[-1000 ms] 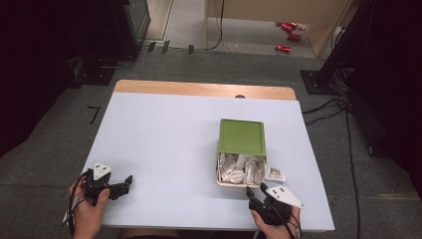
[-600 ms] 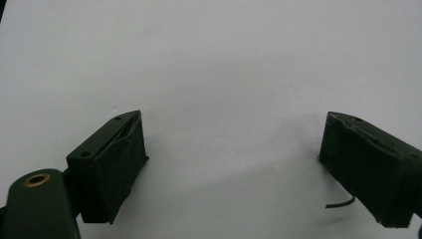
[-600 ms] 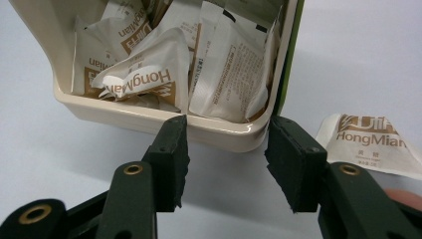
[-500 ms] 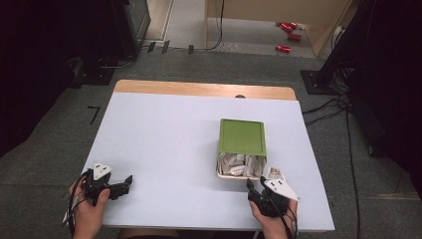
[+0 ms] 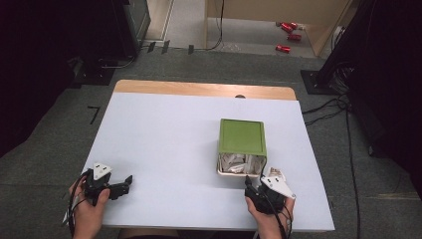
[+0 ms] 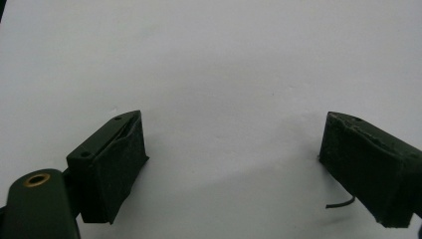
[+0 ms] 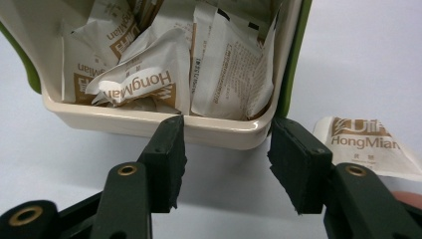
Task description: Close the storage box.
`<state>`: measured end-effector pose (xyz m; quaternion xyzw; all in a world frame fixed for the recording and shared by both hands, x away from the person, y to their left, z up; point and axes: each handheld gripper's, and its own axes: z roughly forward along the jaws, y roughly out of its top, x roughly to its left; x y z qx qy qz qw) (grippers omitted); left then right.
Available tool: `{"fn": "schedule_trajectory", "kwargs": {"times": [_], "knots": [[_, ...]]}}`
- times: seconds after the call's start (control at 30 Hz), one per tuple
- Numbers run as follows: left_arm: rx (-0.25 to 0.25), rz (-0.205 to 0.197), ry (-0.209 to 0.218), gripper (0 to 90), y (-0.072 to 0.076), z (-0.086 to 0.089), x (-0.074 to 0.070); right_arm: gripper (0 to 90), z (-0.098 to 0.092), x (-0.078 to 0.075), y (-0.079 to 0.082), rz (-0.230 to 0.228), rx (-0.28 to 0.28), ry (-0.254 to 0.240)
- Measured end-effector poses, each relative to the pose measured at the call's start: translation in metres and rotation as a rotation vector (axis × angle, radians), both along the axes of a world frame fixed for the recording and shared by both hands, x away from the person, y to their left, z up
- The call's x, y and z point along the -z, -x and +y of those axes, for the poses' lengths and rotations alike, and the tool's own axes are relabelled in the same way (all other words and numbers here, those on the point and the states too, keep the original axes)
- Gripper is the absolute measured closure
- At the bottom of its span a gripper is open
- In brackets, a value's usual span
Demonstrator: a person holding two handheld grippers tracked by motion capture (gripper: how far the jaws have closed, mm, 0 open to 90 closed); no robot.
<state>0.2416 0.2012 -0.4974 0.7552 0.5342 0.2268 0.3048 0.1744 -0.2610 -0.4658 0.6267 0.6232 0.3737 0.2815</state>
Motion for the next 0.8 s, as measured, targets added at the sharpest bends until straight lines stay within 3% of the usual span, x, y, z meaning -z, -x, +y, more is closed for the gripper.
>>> {"fn": "schedule_trajectory", "kwargs": {"times": [0.23, 0.37, 0.8], "knots": [[0.0, 0.001, 0.0, 11.2, 0.0, 0.0, 0.0, 43.7, 0.013, -0.001, 0.002, -0.022, 0.099, 0.078], [0.0, 0.0, 0.0, 11.2, 0.0, 0.0, 0.0, 40.2, 0.016, -0.001, 0.002, -0.034, 0.14, 0.096], [0.0, 0.001, -0.001, 11.2, 0.0, 0.0, 0.0, 31.6, 0.01, 0.001, 0.0, -0.04, 0.132, 0.086]]}}
